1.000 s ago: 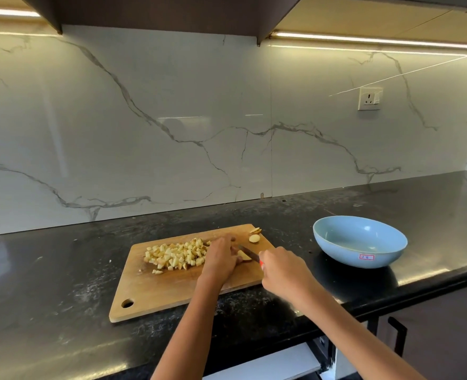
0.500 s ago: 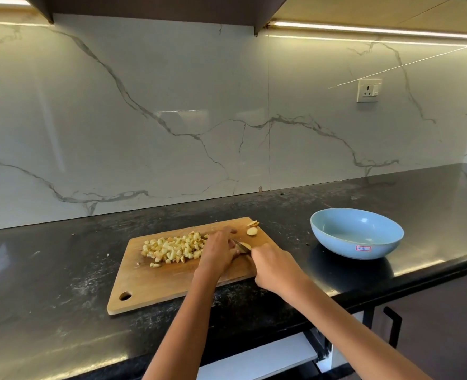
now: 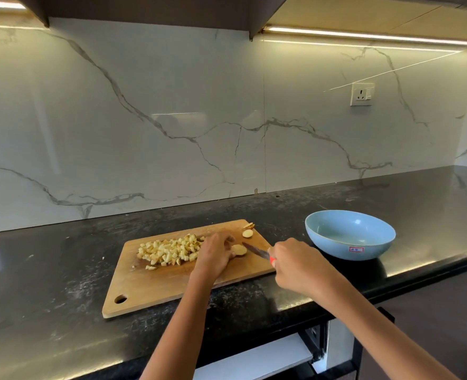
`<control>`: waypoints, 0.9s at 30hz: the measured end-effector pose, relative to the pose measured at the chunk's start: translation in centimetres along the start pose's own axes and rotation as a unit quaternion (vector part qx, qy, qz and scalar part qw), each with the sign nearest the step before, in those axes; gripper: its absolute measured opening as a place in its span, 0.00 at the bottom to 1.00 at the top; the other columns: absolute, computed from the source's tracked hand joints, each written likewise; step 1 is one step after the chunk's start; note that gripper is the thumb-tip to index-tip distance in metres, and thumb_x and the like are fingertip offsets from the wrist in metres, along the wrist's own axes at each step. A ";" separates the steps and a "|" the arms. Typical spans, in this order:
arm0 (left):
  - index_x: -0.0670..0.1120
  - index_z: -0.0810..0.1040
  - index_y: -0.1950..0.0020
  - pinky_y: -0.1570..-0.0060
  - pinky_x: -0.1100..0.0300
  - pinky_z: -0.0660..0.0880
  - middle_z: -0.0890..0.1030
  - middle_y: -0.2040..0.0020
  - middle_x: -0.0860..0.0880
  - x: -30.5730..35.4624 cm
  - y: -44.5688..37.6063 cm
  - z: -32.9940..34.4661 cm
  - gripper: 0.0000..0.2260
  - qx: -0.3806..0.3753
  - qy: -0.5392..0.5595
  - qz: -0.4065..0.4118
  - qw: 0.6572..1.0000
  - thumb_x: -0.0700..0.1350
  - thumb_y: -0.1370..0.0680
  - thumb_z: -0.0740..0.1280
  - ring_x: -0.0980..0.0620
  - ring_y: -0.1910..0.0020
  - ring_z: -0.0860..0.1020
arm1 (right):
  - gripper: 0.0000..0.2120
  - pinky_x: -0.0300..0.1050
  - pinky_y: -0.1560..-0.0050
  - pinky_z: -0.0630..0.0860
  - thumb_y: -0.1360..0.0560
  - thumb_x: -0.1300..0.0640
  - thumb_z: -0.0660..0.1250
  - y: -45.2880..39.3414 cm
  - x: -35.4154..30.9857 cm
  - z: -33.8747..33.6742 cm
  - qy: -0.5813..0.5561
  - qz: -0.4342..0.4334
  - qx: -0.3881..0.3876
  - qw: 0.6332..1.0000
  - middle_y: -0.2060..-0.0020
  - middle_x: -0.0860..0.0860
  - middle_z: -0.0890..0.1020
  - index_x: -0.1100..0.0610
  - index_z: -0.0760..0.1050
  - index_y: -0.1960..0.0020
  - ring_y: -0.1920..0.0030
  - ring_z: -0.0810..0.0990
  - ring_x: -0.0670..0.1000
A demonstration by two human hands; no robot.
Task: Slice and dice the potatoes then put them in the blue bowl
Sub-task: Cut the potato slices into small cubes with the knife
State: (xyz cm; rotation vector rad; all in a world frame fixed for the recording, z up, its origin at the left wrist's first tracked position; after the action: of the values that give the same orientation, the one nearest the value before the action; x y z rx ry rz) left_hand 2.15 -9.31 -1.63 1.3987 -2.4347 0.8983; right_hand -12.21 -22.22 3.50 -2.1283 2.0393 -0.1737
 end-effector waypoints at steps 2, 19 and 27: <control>0.43 0.74 0.38 0.54 0.67 0.70 0.80 0.50 0.47 -0.1 0.0 0.0 0.17 0.018 0.017 -0.022 0.999 0.38 0.27 0.70 0.57 0.55 0.75 | 0.07 0.36 0.73 0.58 0.23 0.61 0.59 -0.6 -0.4 0.5 -0.016 -0.003 0.022 1.000 0.69 0.47 0.66 0.60 0.74 0.47 0.71 0.65 0.45; 0.42 0.72 0.37 0.48 0.60 0.75 0.82 0.51 0.46 0.1 -0.1 -0.1 0.19 0.044 0.014 -0.065 0.997 0.38 0.27 0.70 0.53 0.53 0.79 | 0.08 0.45 0.55 0.75 0.22 0.61 0.60 -3.2 -2.7 3.8 -0.038 0.008 0.000 0.999 0.50 0.55 0.79 0.60 0.74 0.45 0.51 0.80 0.54; 0.43 0.74 0.40 0.53 0.65 0.72 0.82 0.54 0.47 0.0 0.2 -0.1 0.17 0.044 0.020 -0.051 0.998 0.38 0.28 0.71 0.57 0.57 0.77 | 0.10 0.42 0.54 0.72 0.22 0.60 0.60 -1.7 -2.1 3.7 -0.054 0.002 -0.031 0.998 0.47 0.55 0.77 0.59 0.72 0.42 0.48 0.78 0.53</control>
State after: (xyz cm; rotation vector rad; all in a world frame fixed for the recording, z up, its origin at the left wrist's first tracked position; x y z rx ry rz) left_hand 1.97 -9.15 -1.68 1.5053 -2.2968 1.0098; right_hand -9.81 -19.85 0.33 -2.1199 2.0124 0.0047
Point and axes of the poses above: each hand's wrist, its own y-axis away from the middle knuckle, its own z-axis out of the palm, x = y × z, the point moved 1 cm from there along -y, towards the middle knuckle
